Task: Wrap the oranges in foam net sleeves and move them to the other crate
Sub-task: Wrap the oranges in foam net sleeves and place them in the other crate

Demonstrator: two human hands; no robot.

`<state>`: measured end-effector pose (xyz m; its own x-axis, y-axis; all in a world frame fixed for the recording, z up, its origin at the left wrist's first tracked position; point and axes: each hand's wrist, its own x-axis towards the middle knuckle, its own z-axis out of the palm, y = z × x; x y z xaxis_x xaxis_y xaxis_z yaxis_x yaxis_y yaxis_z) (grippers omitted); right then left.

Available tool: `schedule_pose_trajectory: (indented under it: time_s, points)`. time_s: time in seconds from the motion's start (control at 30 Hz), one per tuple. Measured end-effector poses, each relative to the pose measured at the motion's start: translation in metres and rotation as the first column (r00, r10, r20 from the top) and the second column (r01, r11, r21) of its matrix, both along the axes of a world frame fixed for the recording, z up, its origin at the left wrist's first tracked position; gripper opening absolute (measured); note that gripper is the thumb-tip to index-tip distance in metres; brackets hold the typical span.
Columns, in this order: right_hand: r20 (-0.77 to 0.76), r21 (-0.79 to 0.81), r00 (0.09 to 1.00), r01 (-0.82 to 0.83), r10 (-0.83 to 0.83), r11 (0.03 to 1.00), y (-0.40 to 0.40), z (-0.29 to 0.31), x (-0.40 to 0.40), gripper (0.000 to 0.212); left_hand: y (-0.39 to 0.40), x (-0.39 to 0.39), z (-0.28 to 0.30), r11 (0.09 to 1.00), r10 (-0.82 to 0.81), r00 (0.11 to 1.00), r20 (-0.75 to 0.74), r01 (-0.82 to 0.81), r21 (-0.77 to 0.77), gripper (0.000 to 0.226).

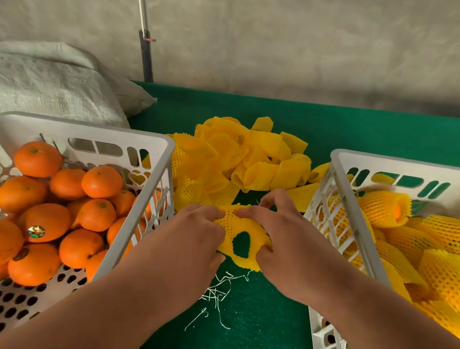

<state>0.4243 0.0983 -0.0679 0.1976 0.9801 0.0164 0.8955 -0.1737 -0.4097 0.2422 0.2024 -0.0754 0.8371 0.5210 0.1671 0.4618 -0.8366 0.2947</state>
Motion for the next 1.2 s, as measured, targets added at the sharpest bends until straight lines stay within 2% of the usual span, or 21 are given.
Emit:
schedule_pose_trajectory:
  time_s: [0.27, 0.5, 0.73, 0.83, 0.9, 0.97, 1.03, 1.13, 1.2]
  points:
    - [-0.002, 0.012, 0.999, -0.04, 0.04, 0.999, 0.0, -0.004, 0.0, 0.084, -0.009, 0.001, 0.017, 1.0, -0.014, 0.999, 0.033, 0.014, 0.002, 0.031]
    - [-0.031, 0.045, 0.998, -0.047, 0.048, 0.998, 0.002, -0.004, -0.002, 0.087, -0.01, 0.001, 0.031, 0.982, 0.007, 0.999, 0.046, -0.016, 0.19, 0.029]
    - [-0.03, 0.037, 0.999, -0.018, 0.019, 0.999, 0.003, -0.004, -0.002, 0.084, 0.017, -0.019, 0.046, 0.927, 0.132, 0.968, 0.214, -0.197, 0.32, 0.027]
    - [-0.05, 0.034, 0.999, -0.011, 0.013, 0.999, 0.003, -0.005, -0.002, 0.082, 0.047, -0.037, 0.047, 0.87, 0.296, 0.917, 0.269, -0.375, 0.32, 0.024]
    - [-0.041, 0.027, 0.999, -0.01, 0.011, 1.0, 0.003, -0.006, -0.002, 0.082, 0.068, -0.051, 0.044, 0.834, 0.423, 0.859, 0.287, -0.494, 0.248, 0.021]
    - [-0.048, 0.012, 0.999, -0.006, 0.006, 1.0, 0.004, -0.007, -0.001, 0.082, 0.087, -0.067, 0.035, 0.81, 0.543, 0.814, 0.204, -0.572, 0.126, 0.02]
    - [-0.06, -0.008, 0.998, 0.0, -0.001, 1.0, 0.004, -0.009, 0.001, 0.082, 0.101, -0.081, 0.023, 0.787, 0.616, 0.786, -0.051, -0.613, 0.065, 0.025]
    - [-0.062, -0.028, 0.998, -0.005, 0.003, 1.0, 0.004, -0.013, 0.004, 0.083, 0.107, -0.096, 0.003, 0.785, 0.599, 0.712, -0.367, -0.613, 0.091, 0.031]
    - [-0.049, -0.035, 0.999, -0.01, 0.009, 0.999, 0.005, -0.015, 0.006, 0.083, 0.108, -0.1, -0.008, 0.795, 0.577, 0.689, -0.439, -0.596, 0.11, 0.04]
